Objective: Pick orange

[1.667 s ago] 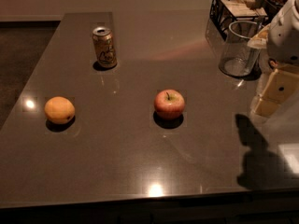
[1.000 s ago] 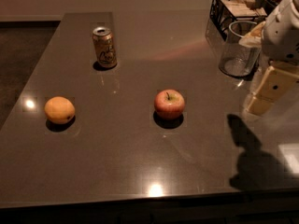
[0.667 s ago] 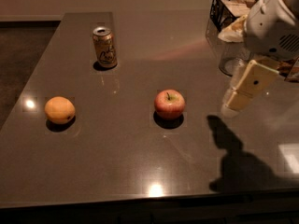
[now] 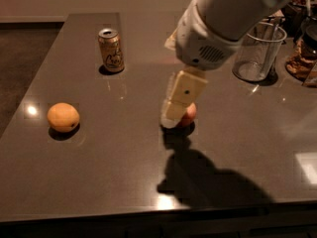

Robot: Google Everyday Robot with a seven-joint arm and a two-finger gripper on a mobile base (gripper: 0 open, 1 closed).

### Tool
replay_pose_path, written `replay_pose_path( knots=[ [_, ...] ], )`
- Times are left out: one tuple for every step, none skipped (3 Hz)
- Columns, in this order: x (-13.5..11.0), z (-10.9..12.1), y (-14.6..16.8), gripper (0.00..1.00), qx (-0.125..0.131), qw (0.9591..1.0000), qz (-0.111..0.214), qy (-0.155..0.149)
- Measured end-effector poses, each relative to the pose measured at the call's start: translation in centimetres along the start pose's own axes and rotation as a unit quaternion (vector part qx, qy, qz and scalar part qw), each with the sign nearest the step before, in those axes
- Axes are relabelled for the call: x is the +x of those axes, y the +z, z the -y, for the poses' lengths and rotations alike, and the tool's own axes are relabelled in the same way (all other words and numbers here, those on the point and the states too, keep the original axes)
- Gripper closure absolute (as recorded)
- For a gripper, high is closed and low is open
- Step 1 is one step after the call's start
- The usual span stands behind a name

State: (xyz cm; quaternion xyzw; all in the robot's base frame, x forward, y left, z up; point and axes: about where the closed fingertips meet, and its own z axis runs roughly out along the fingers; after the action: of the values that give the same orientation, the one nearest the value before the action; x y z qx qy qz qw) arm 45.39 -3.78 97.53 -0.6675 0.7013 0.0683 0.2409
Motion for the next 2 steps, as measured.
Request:
replay_pose_path(
  knots=[
    [-4.3,-0.5,4.7,0.0,-0.026,0.9996,0.012,0.0],
    [-8.5,-0.8,7.3,0.0,-0.039,0.9987,0.033,0.007]
  ],
)
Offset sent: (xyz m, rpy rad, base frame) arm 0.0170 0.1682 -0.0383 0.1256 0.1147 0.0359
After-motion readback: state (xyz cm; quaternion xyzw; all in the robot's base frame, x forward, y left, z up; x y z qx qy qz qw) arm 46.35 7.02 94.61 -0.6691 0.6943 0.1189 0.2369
